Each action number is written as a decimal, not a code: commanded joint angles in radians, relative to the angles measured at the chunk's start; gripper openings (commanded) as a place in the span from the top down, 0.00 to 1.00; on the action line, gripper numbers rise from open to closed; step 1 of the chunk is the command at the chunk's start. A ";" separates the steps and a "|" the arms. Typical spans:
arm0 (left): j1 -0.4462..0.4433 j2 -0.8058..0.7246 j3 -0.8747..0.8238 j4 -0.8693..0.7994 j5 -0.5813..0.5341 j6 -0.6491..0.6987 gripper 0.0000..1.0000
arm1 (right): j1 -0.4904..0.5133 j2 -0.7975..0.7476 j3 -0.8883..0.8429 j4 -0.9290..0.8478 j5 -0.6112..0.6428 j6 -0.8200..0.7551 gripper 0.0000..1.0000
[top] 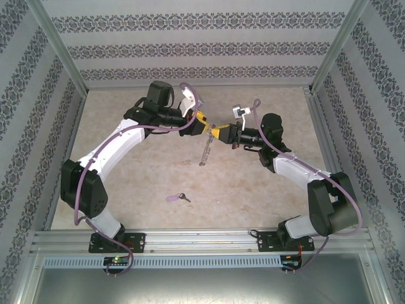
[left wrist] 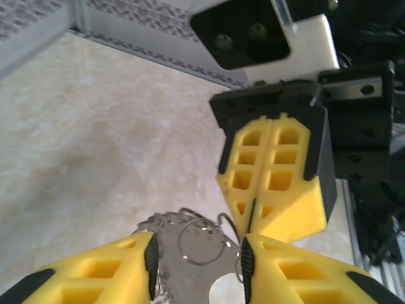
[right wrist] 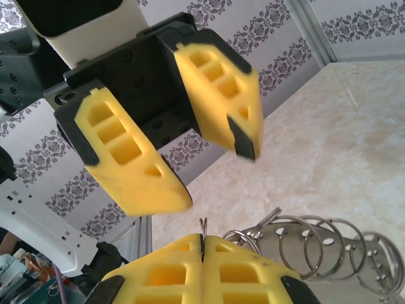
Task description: Put the keys on the keyring
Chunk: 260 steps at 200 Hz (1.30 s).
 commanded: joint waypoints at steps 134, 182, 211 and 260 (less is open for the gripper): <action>-0.007 -0.112 -0.224 0.451 0.079 -0.438 0.54 | -0.007 -0.090 0.035 0.070 0.058 -0.049 1.00; -0.005 -0.121 -0.286 0.598 0.126 -0.552 0.54 | -0.005 -0.082 0.037 0.074 0.074 -0.045 1.00; -0.002 -0.103 -0.307 0.710 0.166 -0.639 0.55 | -0.004 -0.079 0.039 0.075 0.074 -0.043 1.00; -0.002 -0.074 -0.318 0.804 0.212 -0.728 0.59 | -0.007 -0.081 0.037 0.073 0.074 -0.043 1.00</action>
